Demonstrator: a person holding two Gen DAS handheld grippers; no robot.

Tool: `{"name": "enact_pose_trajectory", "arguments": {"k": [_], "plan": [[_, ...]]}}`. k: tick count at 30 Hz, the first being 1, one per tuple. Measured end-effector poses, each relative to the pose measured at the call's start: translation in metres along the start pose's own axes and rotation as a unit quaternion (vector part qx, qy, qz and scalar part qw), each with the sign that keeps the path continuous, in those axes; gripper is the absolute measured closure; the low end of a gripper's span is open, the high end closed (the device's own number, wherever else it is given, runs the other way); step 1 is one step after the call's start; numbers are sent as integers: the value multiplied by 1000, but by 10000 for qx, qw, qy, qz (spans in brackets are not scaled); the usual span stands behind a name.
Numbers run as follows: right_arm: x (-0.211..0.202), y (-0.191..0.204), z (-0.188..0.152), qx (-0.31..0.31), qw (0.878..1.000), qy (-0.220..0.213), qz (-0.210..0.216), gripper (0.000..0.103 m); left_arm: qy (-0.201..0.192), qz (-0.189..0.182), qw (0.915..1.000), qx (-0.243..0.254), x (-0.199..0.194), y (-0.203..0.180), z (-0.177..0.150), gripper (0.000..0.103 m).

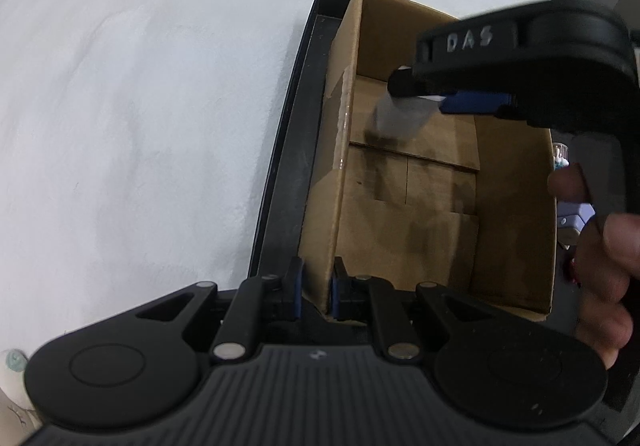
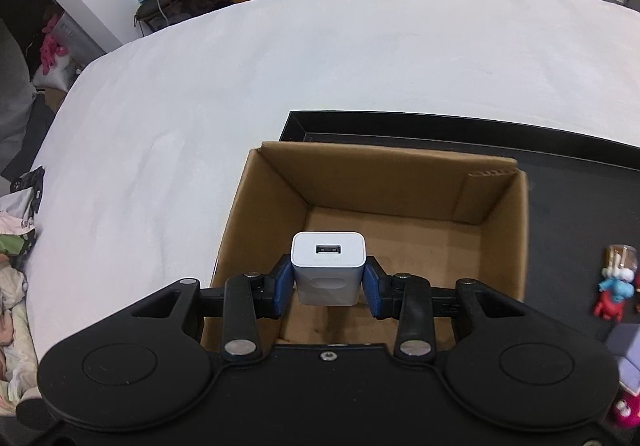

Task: Organize rigid objects
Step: 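Carry the charger with the right gripper over the cardboard box, then open the right gripper to drop the charger into the box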

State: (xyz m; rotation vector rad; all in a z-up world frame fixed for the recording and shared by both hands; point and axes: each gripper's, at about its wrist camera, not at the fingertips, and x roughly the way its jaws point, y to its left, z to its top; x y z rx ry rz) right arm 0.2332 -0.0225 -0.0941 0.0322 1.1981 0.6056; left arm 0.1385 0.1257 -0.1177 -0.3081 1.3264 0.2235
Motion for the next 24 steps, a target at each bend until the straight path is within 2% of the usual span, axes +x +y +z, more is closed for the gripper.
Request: {"name": "enact_pose_trajectory", "arguments": {"k": [7,10,12,14,18,22,24], "plan": [[-25,-13,0,131,9994,-192,239,60,-2,76,9999,-69,1,-1,1,92],[-35,-22,-5,154,9992,-148,332,58,8,78,9999,-116,1,-1,1,92],[-44,-25,-11,72,9991,-139,389,52,4,85,9999,-127,1,-1,2,92],[-54,-26,-16,5,9991,-208,366,41,-2,95,9999,-115,0,-2,1,92],[-72,-29,-22,-95,9991,-247,345,38,-5,88,9999,-129,0,0,1,92],[-89,-30,-20,-159,9984,-397,363,28,-7,92,9999,-142,0,0,2,92],[-96,-31,-21,-189,9980,-454,387,27,-10,106,9998,-152,-1,-1,2,92]]}}
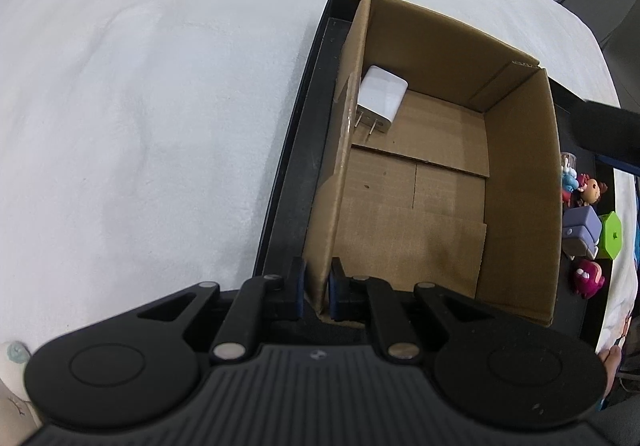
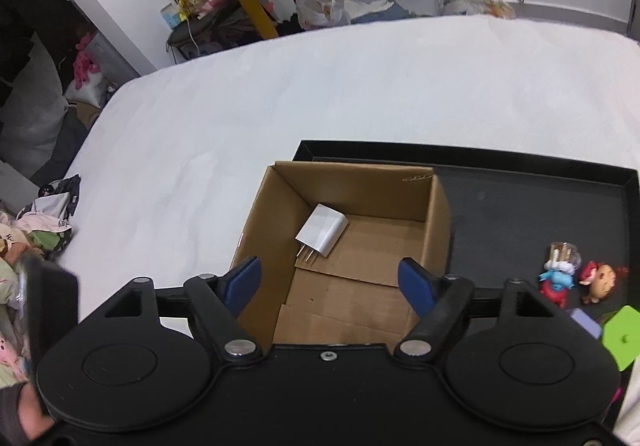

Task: Organize rigid objects
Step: 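Open the right gripper to drop the charger into the box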

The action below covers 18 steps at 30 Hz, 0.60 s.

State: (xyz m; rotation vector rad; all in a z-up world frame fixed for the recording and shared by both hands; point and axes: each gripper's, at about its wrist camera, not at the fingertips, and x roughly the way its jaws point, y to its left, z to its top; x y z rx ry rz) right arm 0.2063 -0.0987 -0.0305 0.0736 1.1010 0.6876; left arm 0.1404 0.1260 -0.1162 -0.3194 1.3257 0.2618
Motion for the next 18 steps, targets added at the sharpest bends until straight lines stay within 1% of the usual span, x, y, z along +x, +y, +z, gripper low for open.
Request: {"name": "enact_pose_trajectory", "arguments": {"k": [4,7,13,18], "plan": [[-14,-5,-4,-64,9999,-91,38,23,6,25,10000,-12,-1,-1,0,92],[-25,-14,-8,-104,9998,-170,31,22,19,37,10000,-17,-1,-2,1,92],[-44,-37,-17,-4,9996,-275,-96,21,32,57,9999,-83,0,-2,2,92],[-55,-57,-23,78,9994,-266,-184,19,26,77,9999,-75,0,-3,2,92]]}}
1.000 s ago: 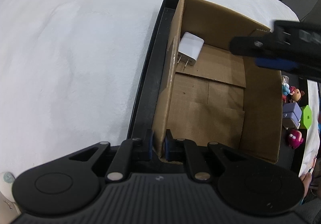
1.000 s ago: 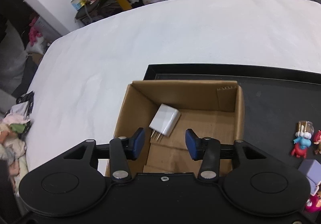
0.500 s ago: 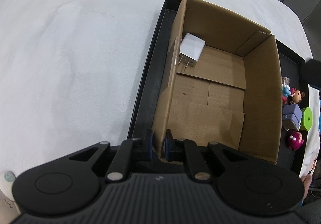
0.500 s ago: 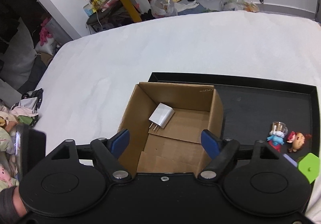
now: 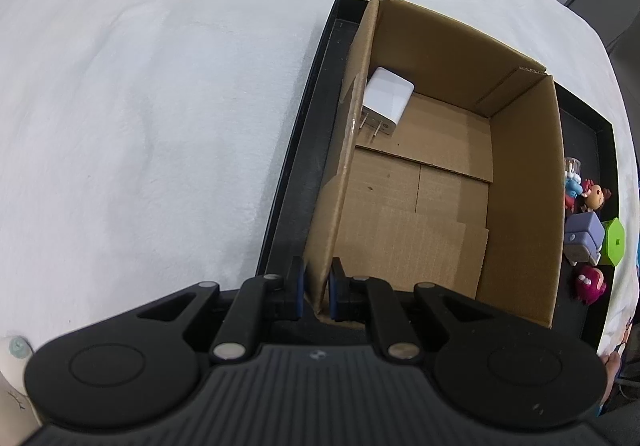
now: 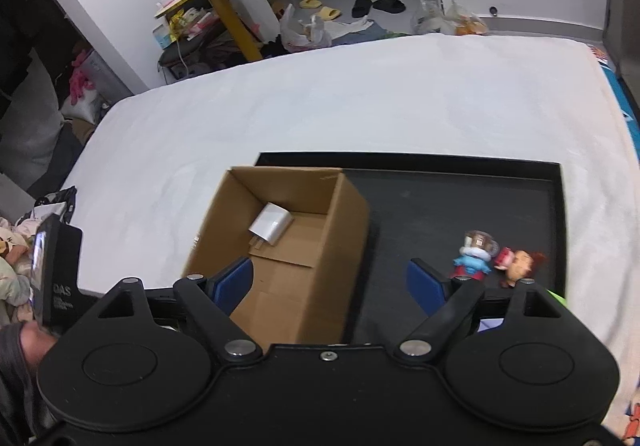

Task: Organize rigid objects
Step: 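Open the right gripper to drop the charger into the box, then move the right gripper to the pink doll and grasp it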

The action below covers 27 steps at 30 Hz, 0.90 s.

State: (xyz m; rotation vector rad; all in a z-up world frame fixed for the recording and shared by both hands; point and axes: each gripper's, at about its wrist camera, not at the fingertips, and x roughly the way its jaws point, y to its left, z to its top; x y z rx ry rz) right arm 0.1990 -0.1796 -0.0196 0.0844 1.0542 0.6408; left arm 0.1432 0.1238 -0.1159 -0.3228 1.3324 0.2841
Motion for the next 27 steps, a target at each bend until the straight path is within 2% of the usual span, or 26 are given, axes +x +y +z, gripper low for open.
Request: {"name": "enact_pose_trajectory", "arguments": {"k": [13,19,27], "plan": [[-12,-63,-32,462,9986,69,-257,19,-68,81,9999,46,-1,-5,-3,92],[-3,-87,-43,676,9973,143,-231,20,-80,0,9999,-75,-2,0,-2,92],[10,-112,-54,1136,9933,159,-113,20,-48,80,9999,-76,0,-1,0,92]]}}
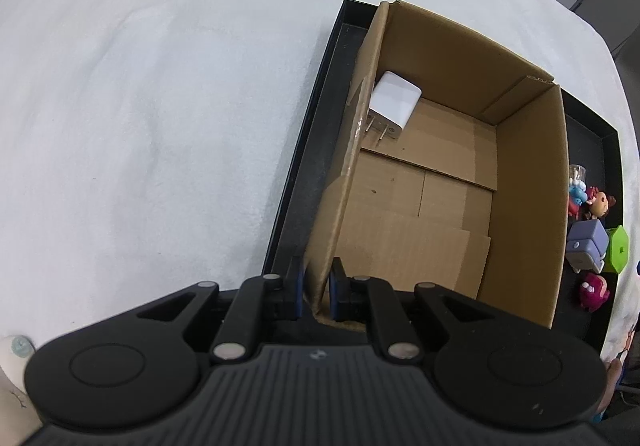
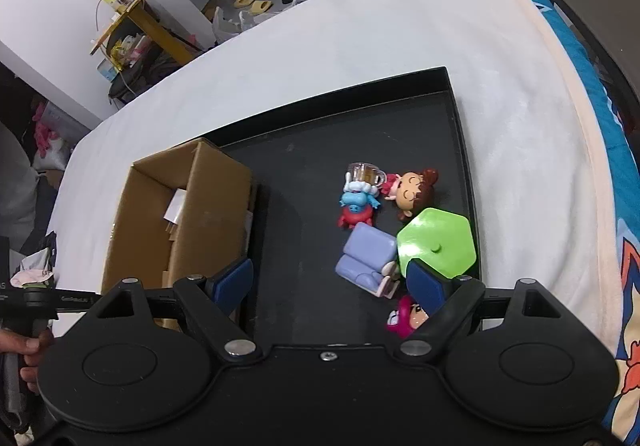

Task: Organize rigid objects
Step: 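Move the right gripper to the pink doll and grasp it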

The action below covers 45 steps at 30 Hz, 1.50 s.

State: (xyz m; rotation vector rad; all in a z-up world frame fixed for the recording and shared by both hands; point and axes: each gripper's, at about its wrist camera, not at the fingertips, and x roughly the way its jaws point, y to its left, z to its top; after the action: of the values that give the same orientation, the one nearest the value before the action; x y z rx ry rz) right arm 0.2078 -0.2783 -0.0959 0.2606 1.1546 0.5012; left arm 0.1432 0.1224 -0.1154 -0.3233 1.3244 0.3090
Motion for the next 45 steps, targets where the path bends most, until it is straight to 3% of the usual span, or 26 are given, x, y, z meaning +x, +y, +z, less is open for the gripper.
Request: {"name": "enact_pose_trajectory", "arguments": {"k": [12,27,39,45], "plan": [[6,-24,-14,48,9989,376,-259,24,0,148,9999,38,2,-4,0,92],[41,-12,-26,-746,9884,864,-1001,25,-74,95,9999,72,-1,-4,-2,92],[50,-4,-36,-912,9839,1186,-975,25,-101,3,9999,61,-3,-4,-3,92],[51,-8,-34,-541,9891,1270,-511,27,-124,-73,9999,49,-3,-2,-3,92]]}}
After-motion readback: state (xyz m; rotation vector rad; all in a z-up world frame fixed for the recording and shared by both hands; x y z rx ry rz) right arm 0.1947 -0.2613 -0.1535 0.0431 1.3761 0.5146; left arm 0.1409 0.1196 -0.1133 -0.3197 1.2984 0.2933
